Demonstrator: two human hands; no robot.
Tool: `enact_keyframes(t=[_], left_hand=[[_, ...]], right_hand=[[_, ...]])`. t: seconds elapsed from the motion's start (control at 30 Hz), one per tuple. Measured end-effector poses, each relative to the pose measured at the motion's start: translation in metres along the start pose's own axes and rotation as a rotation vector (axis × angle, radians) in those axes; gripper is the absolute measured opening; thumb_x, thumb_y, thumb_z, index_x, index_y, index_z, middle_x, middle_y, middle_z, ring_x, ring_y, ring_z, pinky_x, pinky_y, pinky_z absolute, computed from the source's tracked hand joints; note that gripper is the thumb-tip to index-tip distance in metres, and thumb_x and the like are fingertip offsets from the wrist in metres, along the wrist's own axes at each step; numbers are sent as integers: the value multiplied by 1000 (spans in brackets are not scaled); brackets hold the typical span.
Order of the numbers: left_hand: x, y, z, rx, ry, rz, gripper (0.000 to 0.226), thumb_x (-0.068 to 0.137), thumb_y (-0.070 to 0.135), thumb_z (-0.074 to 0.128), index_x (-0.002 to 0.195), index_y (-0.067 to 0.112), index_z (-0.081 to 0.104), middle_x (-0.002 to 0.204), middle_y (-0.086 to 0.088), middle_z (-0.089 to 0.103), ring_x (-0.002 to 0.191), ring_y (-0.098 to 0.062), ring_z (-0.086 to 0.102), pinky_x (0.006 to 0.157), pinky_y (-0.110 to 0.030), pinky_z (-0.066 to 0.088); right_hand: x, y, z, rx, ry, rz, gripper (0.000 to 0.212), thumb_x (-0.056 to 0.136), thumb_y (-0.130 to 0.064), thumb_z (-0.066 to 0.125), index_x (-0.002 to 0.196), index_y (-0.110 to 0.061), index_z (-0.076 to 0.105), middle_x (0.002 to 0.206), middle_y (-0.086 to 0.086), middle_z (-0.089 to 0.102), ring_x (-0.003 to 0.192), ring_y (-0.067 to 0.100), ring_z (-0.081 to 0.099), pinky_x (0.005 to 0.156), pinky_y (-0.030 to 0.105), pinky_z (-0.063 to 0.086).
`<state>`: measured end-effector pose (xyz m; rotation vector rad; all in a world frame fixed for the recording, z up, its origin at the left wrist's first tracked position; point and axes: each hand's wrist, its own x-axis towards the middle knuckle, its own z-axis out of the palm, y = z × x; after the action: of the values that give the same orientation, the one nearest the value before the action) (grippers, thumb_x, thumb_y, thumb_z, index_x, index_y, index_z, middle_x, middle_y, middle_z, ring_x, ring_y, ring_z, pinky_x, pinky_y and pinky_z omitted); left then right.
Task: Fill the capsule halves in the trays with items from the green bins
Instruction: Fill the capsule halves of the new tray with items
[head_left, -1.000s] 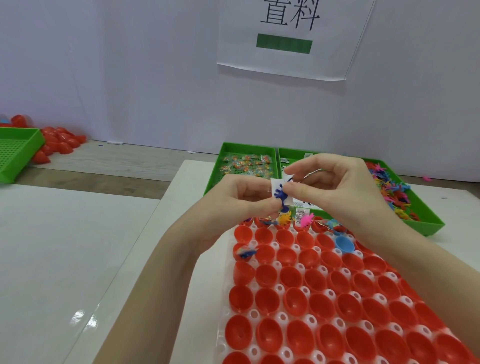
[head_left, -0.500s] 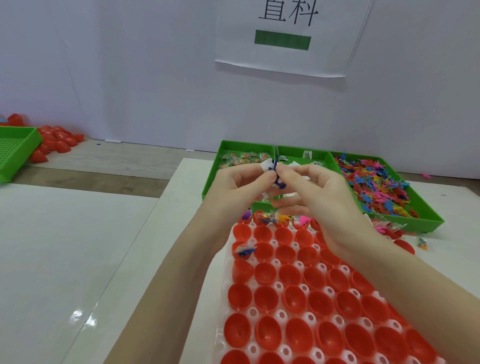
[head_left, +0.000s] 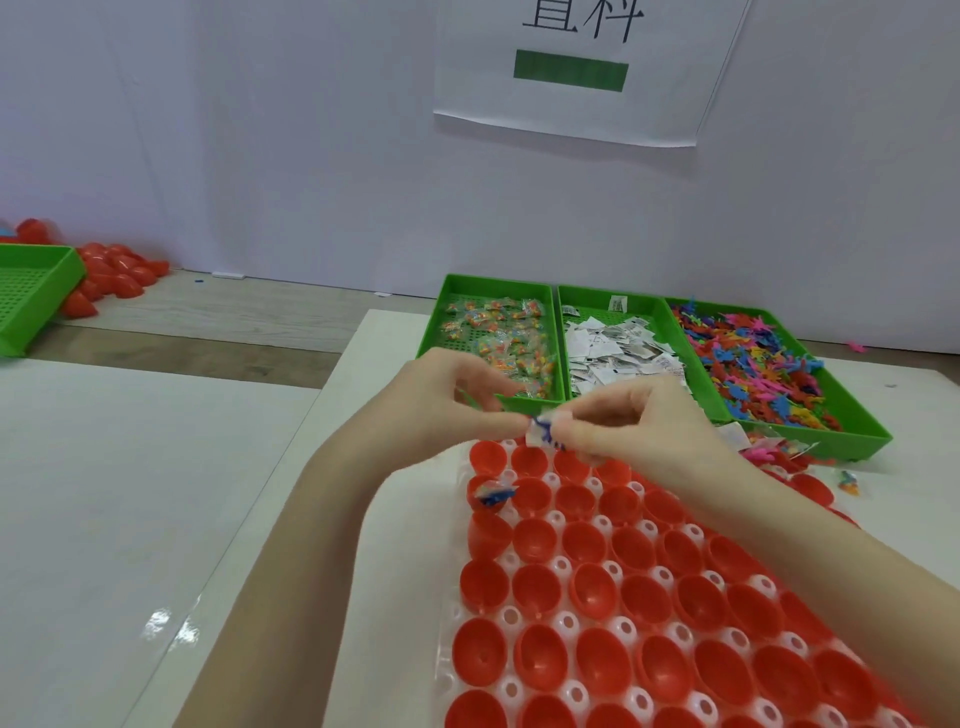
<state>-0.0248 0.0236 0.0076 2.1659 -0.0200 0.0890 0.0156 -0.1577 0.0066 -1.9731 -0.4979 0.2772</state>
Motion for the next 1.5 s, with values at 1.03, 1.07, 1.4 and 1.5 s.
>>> enact_keyframes(t=[1.03,1.07,1.4,1.5], left_hand=[[1,-17,2,290,-322,-192,13,81,37,67,90,28,69,78,13,57,72,-3,53,61,-17,41],[1,-17,2,295,-326,-191,14,81,38,67,91,28,69,78,13,57,72,-3,53,61,-17,41],[2,-25,-4,204,-87,-163,25,82,45,61,92,23,67,77,8,63,68,-1,56,59,-17,42],[5,-28,-4,52,170,-74,15,83,37,63,84,23,68,72,12,62,67,2,56,54,-8,39]], right_hand=[[13,-2,19,-921,-280,-292,20,80,-6,63,94,-18,71,86,-4,73,84,14,65,75,33,52],[13,-2,20,-963,-277,-307,21,81,-6,61,94,-19,71,86,-6,73,86,16,65,75,33,52],[9,-7,1,-904,-265,-261,33,72,-51,70,101,-37,64,79,-21,63,67,-6,50,57,14,36],[6,-12,-28,-695,-171,-213,33,63,-62,62,85,-38,69,70,-23,64,65,-6,57,56,15,46]])
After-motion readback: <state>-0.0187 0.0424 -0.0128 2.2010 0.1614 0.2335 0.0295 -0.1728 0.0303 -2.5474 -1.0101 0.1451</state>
